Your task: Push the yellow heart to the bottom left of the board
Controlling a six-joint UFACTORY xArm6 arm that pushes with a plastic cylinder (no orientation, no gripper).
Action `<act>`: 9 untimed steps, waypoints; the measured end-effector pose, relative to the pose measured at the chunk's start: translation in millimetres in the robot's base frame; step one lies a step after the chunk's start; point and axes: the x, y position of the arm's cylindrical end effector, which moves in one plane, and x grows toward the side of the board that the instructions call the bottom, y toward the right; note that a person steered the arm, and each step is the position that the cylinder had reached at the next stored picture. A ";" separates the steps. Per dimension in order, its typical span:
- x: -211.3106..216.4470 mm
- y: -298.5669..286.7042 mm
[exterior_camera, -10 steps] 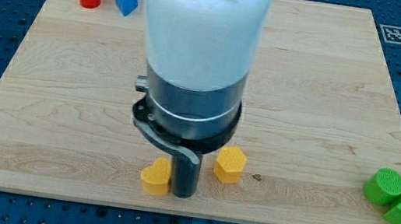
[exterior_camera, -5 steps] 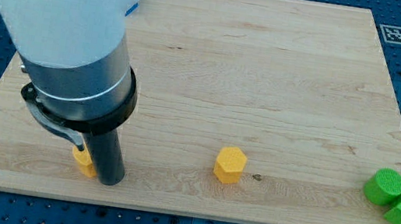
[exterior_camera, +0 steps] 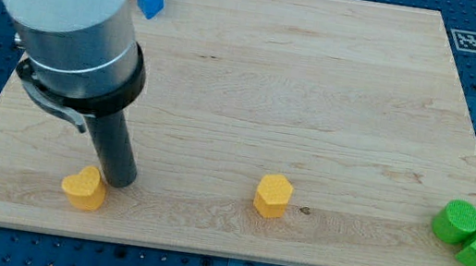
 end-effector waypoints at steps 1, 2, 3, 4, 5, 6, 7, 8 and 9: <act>0.0 13.1; 0.0 13.1; 0.0 9.1; 0.6 6.7; 5.9 12.4; 7.5 4.2; 9.2 -10.8; 14.4 -20.1; 22.9 -4.4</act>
